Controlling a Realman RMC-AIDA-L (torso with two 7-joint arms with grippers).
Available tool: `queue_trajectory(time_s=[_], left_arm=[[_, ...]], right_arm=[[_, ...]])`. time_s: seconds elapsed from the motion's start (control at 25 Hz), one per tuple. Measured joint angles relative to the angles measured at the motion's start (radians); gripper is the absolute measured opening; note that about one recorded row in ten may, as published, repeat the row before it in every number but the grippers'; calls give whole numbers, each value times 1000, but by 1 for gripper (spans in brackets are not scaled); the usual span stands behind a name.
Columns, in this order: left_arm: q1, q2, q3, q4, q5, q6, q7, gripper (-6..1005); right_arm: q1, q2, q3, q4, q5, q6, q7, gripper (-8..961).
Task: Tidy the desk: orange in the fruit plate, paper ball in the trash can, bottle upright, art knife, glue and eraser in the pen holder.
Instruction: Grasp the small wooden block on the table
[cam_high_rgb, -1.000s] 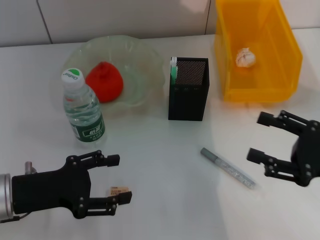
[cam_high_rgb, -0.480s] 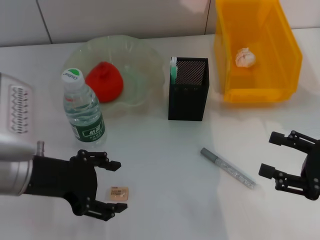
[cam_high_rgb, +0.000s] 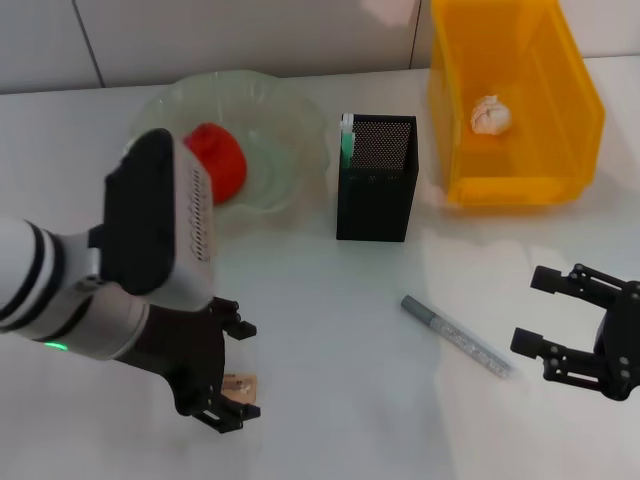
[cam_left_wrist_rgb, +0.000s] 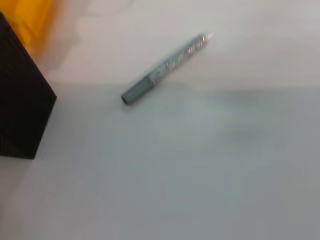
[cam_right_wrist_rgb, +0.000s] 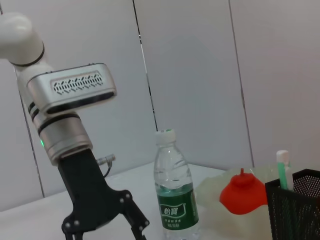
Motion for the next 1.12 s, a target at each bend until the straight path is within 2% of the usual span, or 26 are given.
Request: queue_trajectory(time_s=[0.04,0.16,0.32,0.44,0.76,1.0,1.12], left_arm=[[-16,-1,40,0,43,-12,-25,859],[-37,-1,74,-1,60,-19,-47,854],[-59,-1,79,-22,73,-18,-60,847],[-100,-6,94,-86,108,-19,-87,842],[-105,-6,124,-98,142,-45,-108,829],[-104,-6,133,-99,157,-61,-109,635],[-107,-6,149,-110,168,-70,-111,615]], right_arm=[[0,0,1,2,0,0,-2,791],[0,0,3,7,-1,3,-6,792],[5,2,3,15,-3,12,-8,792],[9,2,3,25,-4,12,-8,792],[13,6,0,27,-6,12,-10,791],[20,8,2,27,-24,12,-9,791],[21,9,3,27,-29,16,-6,791]])
